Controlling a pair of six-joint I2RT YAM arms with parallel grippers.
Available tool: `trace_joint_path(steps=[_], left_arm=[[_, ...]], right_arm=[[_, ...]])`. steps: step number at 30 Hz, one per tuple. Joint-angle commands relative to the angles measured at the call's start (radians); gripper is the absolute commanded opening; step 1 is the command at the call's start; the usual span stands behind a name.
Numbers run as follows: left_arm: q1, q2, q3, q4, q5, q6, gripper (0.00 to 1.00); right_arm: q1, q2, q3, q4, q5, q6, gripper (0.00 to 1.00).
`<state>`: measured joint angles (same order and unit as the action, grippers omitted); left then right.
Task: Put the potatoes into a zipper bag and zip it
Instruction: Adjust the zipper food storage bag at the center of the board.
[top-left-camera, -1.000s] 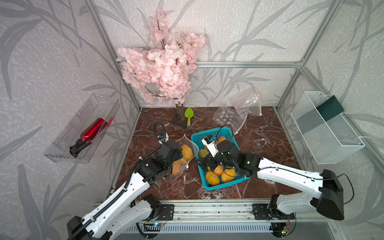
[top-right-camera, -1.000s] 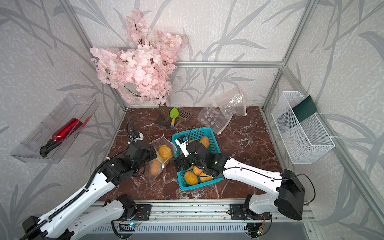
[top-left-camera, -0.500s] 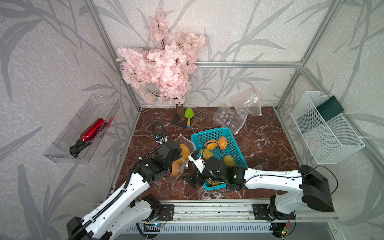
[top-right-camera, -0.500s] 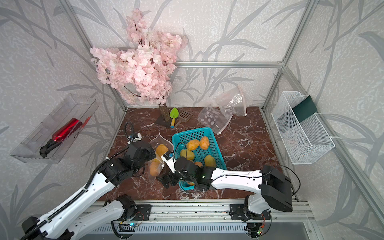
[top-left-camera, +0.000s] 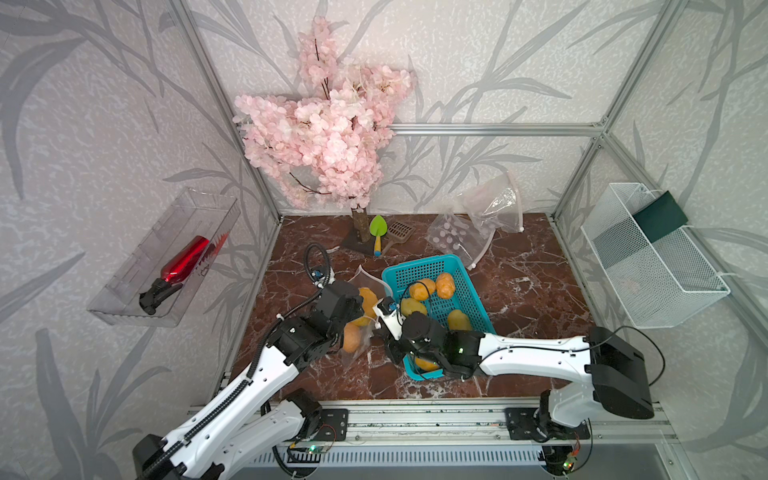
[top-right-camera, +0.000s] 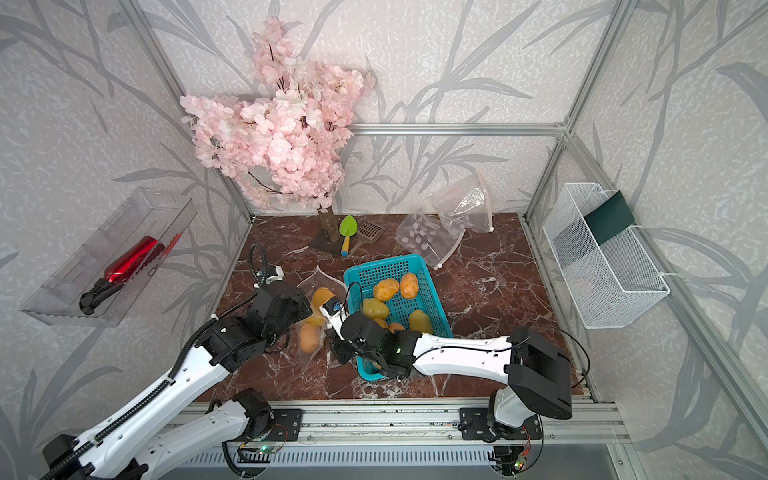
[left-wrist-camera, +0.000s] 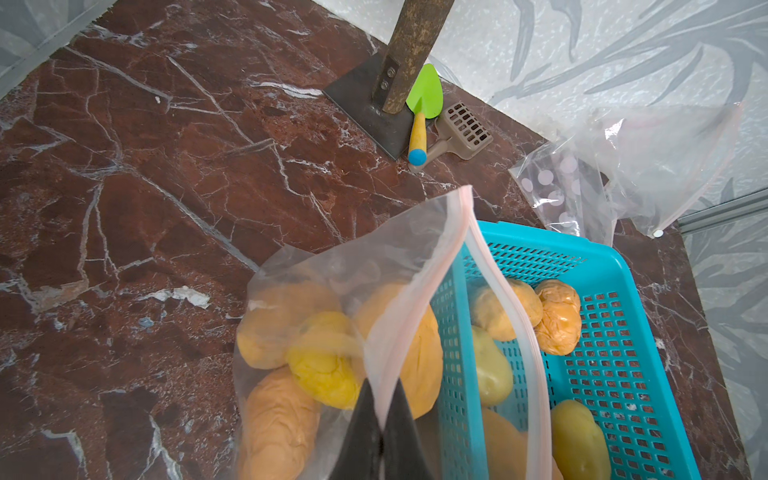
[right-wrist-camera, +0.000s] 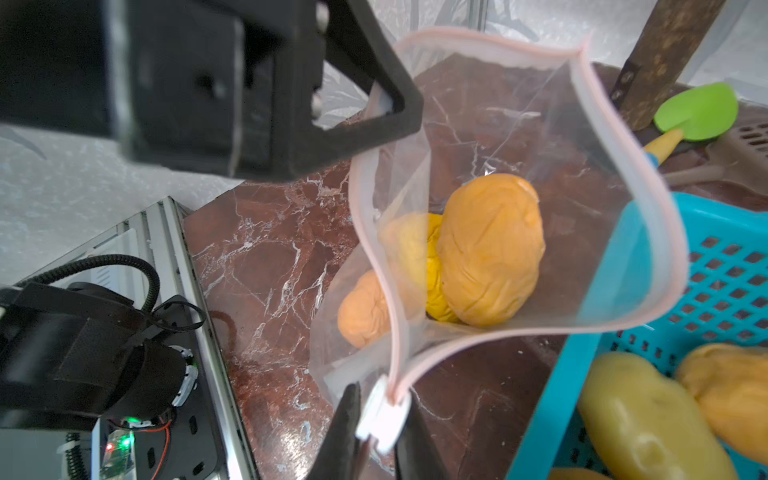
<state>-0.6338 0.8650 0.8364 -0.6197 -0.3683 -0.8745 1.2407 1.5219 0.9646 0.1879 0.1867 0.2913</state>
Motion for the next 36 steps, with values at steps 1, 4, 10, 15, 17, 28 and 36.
trace_joint_path(steps=[1, 4, 10, 15, 17, 28, 36], left_arm=[[0.002, -0.026, 0.004, 0.018, 0.015, -0.004, 0.00], [0.002, -0.042, 0.005, 0.015, 0.019, -0.004, 0.00], [0.002, -0.074, -0.012, 0.028, 0.031, -0.013, 0.00], [0.002, -0.084, -0.061, 0.059, 0.034, -0.066, 0.00], [0.003, -0.079, -0.078, 0.084, 0.040, -0.073, 0.00], [0.009, -0.091, -0.094, 0.092, 0.032, -0.119, 0.00], [0.010, -0.145, -0.140, 0.106, 0.018, -0.155, 0.00]], right_arm=[[-0.001, -0.054, -0.004, 0.018, 0.030, -0.016, 0.04], [0.000, -0.055, 0.017, -0.013, 0.026, -0.022, 0.00], [0.000, -0.069, 0.053, -0.071, 0.033, -0.073, 0.00], [0.000, -0.060, 0.062, -0.081, 0.030, -0.114, 0.00], [0.000, -0.065, 0.070, -0.090, 0.029, -0.136, 0.00], [-0.003, -0.160, 0.078, -0.118, 0.049, -0.196, 0.00], [-0.006, -0.090, 0.095, -0.132, 0.004, -0.164, 0.11]])
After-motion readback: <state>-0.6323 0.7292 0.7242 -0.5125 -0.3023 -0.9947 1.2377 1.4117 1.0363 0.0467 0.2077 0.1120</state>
